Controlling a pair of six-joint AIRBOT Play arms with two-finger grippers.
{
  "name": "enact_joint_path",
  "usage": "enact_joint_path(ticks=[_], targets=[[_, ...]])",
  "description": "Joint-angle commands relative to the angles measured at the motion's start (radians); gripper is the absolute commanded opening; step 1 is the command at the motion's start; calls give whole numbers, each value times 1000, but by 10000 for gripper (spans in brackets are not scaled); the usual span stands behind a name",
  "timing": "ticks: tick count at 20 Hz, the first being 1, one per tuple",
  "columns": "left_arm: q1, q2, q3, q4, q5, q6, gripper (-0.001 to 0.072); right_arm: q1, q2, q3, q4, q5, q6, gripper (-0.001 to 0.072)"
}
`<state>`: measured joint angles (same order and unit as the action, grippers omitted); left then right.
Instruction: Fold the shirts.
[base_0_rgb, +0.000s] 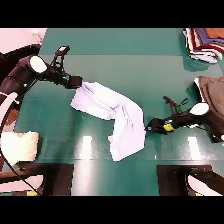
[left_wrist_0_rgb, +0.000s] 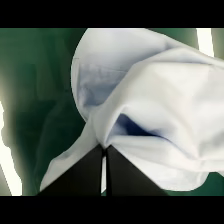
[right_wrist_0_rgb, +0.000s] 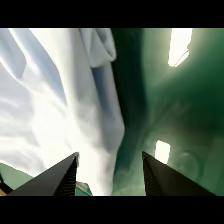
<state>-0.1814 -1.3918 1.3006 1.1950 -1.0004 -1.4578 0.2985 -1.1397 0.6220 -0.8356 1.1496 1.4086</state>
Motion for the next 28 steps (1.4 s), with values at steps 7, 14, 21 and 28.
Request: enact_joint_path(ticks=[7, 14, 21, 28], targets=[[1, 102, 6, 110, -28, -1, 23, 67, -101, 276, -110, -33, -34, 17], [0, 458, 261, 234, -72, 0, 23, -223, 228, 681, -213, 42, -14, 17], [0, 657, 482, 170, -148, 0, 23, -381, 386, 955, -214, 145, -15, 17], [0, 592, 525, 136, -417, -4, 22, -418, 234, 1160, -212, 280, 1, 17]])
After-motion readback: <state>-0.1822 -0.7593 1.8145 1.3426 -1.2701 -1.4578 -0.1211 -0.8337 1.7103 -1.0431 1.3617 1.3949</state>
